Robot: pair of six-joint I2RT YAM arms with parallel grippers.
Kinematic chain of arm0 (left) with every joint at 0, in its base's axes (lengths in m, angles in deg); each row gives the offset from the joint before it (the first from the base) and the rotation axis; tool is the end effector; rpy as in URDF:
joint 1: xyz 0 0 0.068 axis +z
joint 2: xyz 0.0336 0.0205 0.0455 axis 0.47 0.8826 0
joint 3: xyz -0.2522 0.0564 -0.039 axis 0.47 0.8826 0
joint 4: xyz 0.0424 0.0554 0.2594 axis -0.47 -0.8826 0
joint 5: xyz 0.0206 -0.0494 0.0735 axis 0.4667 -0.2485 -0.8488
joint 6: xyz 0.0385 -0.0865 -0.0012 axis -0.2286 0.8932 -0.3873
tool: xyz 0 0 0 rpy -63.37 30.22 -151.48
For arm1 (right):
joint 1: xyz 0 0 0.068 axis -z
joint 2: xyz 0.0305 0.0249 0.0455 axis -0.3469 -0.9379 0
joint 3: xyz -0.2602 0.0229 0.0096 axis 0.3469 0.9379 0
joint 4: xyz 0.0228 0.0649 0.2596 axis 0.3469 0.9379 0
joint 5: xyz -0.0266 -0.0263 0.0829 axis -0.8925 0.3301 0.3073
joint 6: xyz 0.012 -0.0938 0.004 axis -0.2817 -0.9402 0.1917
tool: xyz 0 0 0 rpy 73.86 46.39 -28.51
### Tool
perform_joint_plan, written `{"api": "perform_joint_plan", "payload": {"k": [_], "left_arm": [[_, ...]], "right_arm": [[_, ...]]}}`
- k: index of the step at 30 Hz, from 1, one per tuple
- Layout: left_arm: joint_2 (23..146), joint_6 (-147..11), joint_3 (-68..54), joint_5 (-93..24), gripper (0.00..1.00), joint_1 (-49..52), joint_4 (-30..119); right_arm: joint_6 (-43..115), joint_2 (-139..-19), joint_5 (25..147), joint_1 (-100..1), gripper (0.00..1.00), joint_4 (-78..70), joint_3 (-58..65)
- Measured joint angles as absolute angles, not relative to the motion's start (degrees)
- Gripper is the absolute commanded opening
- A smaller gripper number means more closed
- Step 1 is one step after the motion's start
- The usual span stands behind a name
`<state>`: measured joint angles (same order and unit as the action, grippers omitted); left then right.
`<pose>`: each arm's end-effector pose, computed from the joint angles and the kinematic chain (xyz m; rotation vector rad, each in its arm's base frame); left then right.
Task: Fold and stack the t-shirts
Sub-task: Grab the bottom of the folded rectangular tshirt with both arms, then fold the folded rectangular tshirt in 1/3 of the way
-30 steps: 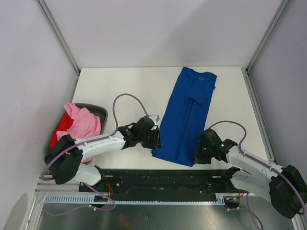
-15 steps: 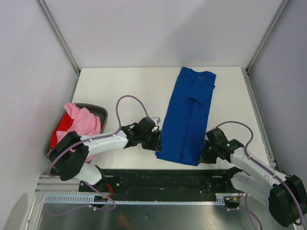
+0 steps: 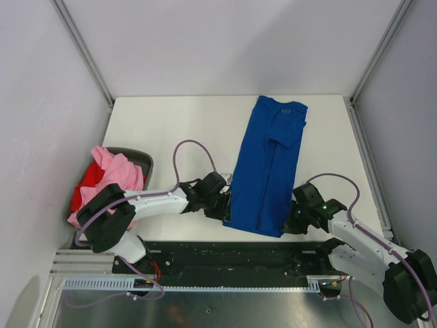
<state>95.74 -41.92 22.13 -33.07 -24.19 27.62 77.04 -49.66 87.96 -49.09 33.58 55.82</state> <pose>0.1804 -0.2565 0.0992 0.4121 2.7496 -0.7275 0.1480 0.0977 0.0979 0.4253 2.8459 0.5526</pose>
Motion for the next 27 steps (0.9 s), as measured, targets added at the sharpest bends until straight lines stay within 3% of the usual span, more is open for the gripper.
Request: {"api": "perform_joint_plan", "payload": {"k": [5, 9, 21, 27], "left_arm": [[96.27, -41.79, 22.13, -33.05, 0.15, -25.35, 28.02], [96.29, -41.74, 22.13, -32.85, 0.06, -26.29, 28.06], [91.52, -41.20, 21.26, -29.99, 0.00, -29.06, 27.73], [94.71, -41.66, 11.73, -29.55, 0.00, -27.36, 26.57]], "right_arm": [[77.04, -49.66, 88.20, -49.22, 0.00, 33.56, 55.82], [76.99, -48.98, 88.57, -49.25, 0.00, 34.08, 55.82], [77.28, -37.15, 90.82, -50.14, 0.00, 42.67, 56.02], [75.72, -43.34, 88.03, -47.85, 0.00, 44.03, 49.24]]}}
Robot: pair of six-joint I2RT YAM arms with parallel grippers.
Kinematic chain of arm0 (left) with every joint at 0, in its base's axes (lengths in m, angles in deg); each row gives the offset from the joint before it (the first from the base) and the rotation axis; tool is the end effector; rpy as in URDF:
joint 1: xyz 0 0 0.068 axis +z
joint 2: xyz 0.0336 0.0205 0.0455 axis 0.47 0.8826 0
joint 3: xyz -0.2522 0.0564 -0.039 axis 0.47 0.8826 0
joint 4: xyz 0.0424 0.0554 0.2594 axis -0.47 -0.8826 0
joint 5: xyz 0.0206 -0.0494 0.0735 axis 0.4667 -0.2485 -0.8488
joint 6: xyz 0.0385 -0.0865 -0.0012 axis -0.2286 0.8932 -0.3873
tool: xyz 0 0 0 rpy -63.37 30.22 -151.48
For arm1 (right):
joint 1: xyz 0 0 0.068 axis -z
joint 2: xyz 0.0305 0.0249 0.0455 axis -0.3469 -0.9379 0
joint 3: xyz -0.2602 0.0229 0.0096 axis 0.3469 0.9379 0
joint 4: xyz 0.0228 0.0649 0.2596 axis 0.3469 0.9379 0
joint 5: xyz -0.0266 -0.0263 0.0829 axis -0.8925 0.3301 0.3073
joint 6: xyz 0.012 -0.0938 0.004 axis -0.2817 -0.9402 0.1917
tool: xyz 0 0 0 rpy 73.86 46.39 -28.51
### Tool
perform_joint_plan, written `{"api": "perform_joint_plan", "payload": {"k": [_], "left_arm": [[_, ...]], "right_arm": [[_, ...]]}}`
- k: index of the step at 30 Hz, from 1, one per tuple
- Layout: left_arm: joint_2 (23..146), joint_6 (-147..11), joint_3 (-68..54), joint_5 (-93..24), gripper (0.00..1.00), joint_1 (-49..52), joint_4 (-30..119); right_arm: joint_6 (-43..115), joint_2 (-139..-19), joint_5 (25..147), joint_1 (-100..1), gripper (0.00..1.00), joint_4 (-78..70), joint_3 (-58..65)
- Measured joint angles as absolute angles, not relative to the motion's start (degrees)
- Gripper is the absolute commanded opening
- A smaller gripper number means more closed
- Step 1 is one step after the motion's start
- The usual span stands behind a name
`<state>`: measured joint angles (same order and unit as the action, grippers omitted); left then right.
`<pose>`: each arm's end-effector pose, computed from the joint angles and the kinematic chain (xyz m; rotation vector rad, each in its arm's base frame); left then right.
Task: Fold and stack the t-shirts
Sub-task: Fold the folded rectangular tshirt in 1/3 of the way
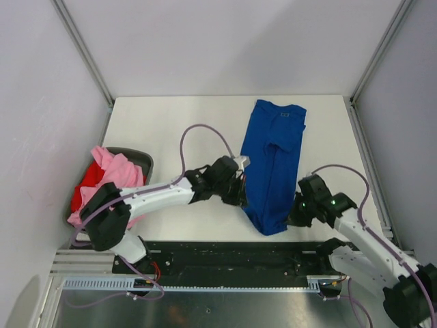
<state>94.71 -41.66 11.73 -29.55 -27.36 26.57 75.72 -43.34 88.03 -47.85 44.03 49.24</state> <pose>0.1840 -0.3014 0.1639 0.5117 2.5945 -0.9524 0.1449 0.0918 0.1399 0.4107 2.8005 0.5761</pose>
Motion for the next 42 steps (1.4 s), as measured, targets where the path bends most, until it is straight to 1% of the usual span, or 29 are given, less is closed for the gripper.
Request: {"api": "perform_joint_plan", "payload": {"k": [8, 12, 17, 21, 33, 42], "left_arm": [[109.58, -41.83, -7.40, -30.23, 0.00, -20.87, 27.30], [116.31, -41.74, -14.72, -31.45, 0.00, -18.73, 27.32], [122.04, -41.83, -22.24, -32.81, 0.00, -16.15, 27.06], [126.58, -42.36, -27.94, -33.94, 0.00, -13.96, 27.19], [137.01, -43.93, -37.82, -35.19, 0.00, -10.44, 26.66], [139.13, -43.97, -40.75, -35.10, 0.00, -9.11, 26.62]], "right_arm": [[72.10, -60.72, 76.77, -43.78, 0.00, 35.24, 35.87], [70.22, -68.15, 71.85, -41.27, 0.00, 28.99, 29.57], [68.18, -75.43, 68.77, -37.90, 0.00, 21.82, 25.42], [68.01, -79.45, 68.53, -34.73, 0.00, 17.17, 25.03], [68.25, -91.40, 72.33, -28.22, 0.00, 7.79, 21.70], [68.38, -93.30, 74.98, -25.44, 0.00, 5.95, 20.66]]}}
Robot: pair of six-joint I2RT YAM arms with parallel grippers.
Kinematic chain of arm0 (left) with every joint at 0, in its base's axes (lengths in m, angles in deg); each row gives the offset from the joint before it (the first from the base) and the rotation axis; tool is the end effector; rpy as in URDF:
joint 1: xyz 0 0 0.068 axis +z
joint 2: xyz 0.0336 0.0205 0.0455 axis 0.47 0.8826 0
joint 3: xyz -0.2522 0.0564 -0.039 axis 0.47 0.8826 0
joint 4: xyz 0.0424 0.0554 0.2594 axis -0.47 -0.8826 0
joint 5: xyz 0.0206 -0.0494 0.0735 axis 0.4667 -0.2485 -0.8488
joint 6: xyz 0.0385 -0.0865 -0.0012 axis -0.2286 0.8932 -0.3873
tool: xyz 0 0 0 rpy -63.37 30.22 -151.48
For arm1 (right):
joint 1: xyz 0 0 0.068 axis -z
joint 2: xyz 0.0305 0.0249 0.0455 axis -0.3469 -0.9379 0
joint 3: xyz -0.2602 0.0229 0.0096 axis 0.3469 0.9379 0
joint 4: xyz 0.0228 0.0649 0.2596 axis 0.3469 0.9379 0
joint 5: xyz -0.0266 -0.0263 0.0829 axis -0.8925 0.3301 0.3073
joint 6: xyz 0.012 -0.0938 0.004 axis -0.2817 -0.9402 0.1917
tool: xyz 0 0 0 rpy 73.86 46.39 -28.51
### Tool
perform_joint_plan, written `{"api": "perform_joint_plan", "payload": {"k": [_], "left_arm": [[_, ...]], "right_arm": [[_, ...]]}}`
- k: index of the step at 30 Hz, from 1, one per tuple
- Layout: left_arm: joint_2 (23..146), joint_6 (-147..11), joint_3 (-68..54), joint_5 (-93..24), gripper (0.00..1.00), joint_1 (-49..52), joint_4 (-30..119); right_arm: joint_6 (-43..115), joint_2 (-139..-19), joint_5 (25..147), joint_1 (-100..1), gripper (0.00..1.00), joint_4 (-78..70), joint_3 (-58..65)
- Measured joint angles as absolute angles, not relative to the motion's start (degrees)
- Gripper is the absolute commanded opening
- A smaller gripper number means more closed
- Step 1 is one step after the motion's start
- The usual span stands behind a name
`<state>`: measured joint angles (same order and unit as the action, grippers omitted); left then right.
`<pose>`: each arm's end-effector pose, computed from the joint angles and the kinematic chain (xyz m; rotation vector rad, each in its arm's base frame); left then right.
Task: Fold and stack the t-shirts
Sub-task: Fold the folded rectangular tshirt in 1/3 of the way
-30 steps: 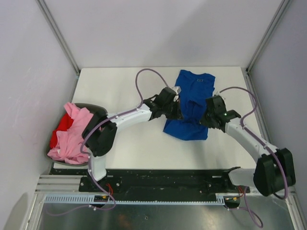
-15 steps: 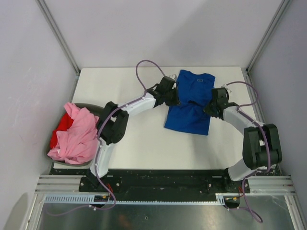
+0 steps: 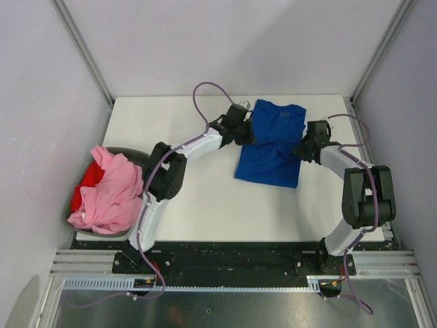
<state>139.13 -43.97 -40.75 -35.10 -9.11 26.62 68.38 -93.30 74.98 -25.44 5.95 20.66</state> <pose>0.4392 -0.3473 0.1552 0.1020 2.3939 -0.7988 0.3878 0.0299 0.1421 0.7338 2.3093 0.2854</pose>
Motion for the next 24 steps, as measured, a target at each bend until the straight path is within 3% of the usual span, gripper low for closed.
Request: {"api": "perform_joint_plan", "payload": {"k": [10, 12, 14, 19, 21, 24], "left_arm": [[142.12, -43.95, -45.76, -34.51, 0.00, -7.93, 26.68], [143.04, -43.95, -46.37, -34.20, 0.02, -7.80, 26.68], [143.83, -43.95, -46.92, -34.12, 0.11, -7.69, 26.64], [145.58, -45.42, -48.47, -33.66, 0.56, -7.10, 26.62], [145.64, -45.96, -48.51, -33.64, 0.63, -6.66, 26.53], [145.49, -47.01, -48.40, -33.72, 0.63, -5.77, 26.66]], "right_arm": [[68.69, -96.04, 77.71, -23.24, 0.00, 4.62, 17.57], [68.67, -96.78, 78.65, -22.84, 0.05, 4.31, 17.31], [68.67, -97.37, 79.35, -22.43, 0.16, 4.16, 17.25], [67.99, -98.92, 81.12, -21.18, 0.44, 4.47, 15.52], [67.46, -99.07, 81.62, -20.96, 0.48, 4.82, 14.25], [66.70, -98.94, 81.82, -20.81, 0.45, 5.08, 12.61]]}}
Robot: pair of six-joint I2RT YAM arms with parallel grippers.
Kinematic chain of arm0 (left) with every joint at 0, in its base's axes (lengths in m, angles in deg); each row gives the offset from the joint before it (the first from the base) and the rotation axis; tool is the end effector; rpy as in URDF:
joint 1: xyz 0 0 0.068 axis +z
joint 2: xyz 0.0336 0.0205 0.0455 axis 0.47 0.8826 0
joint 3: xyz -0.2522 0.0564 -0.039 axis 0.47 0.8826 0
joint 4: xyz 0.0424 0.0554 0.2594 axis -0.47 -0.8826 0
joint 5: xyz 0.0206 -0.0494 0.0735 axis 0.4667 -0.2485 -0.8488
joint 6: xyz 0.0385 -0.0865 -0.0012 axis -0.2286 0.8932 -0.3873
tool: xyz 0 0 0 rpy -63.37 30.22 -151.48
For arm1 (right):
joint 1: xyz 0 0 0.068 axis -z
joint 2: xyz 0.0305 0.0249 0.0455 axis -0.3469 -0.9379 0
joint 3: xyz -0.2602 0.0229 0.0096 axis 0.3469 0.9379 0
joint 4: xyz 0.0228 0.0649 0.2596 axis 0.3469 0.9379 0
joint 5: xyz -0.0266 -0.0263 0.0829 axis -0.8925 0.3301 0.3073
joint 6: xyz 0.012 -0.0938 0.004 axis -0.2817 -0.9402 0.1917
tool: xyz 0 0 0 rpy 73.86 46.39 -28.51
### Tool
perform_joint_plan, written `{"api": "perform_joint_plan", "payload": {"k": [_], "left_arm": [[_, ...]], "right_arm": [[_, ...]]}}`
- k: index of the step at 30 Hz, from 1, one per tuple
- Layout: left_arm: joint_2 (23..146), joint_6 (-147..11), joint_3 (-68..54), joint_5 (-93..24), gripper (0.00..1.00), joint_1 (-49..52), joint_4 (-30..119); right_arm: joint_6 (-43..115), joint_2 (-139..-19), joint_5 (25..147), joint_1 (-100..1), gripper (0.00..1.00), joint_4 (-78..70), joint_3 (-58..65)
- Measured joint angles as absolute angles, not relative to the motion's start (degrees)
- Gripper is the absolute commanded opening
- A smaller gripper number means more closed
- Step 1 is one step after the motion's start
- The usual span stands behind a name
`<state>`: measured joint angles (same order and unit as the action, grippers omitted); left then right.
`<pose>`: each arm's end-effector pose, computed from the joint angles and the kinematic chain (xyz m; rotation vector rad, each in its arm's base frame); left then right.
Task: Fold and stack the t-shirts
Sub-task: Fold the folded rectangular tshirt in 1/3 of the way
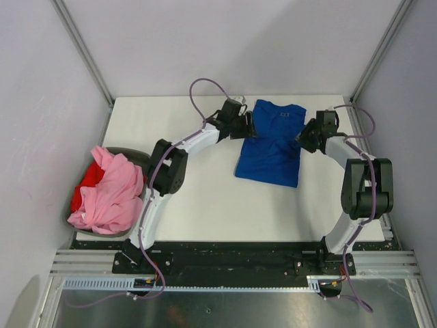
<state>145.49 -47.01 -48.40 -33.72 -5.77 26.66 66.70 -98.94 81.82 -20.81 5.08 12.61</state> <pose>0.4771 -0.3358 0.1448 0.1103 2.3566 -0.7834 0.4241 0.0090 0.1549 0.7249 2.2678 0.3919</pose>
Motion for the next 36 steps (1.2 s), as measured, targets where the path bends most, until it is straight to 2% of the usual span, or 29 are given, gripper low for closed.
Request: {"api": "perform_joint_plan", "payload": {"k": [2, 6, 8, 13, 18, 25, 36], "left_arm": [[144.96, -47.49, -47.66, -33.72, 0.55, -5.22, 26.95], [141.97, -48.65, -43.90, -33.61, 0.31, -4.63, 27.06], [140.53, -48.74, -42.30, -33.18, 0.23, -4.63, 27.12], [138.69, -49.02, -40.01, -30.36, 0.10, -6.09, 27.65], [138.78, -48.83, -39.44, -27.10, 0.06, -7.97, 27.76], [141.69, -48.37, -41.08, -24.61, 0.08, -8.65, 28.19], [150.87, -48.24, -49.04, -29.22, 0.10, -5.42, 28.24]], "right_arm": [[66.46, -98.35, 81.82, -20.92, 0.41, 5.91, 12.13], [65.08, -95.77, 80.07, -22.71, 0.28, 8.79, 12.09], [64.25, -94.70, 78.98, -24.72, 0.25, 9.97, 11.93], [62.83, -94.97, 78.63, -29.20, 0.23, 10.81, 11.65], [62.02, -98.66, 79.44, -30.25, 0.22, 10.46, 11.15], [61.12, -106.44, 80.18, -29.99, 0.23, 10.35, 6.91], [59.31, -111.58, 78.93, -28.61, 0.28, 13.08, -2.58]]}}
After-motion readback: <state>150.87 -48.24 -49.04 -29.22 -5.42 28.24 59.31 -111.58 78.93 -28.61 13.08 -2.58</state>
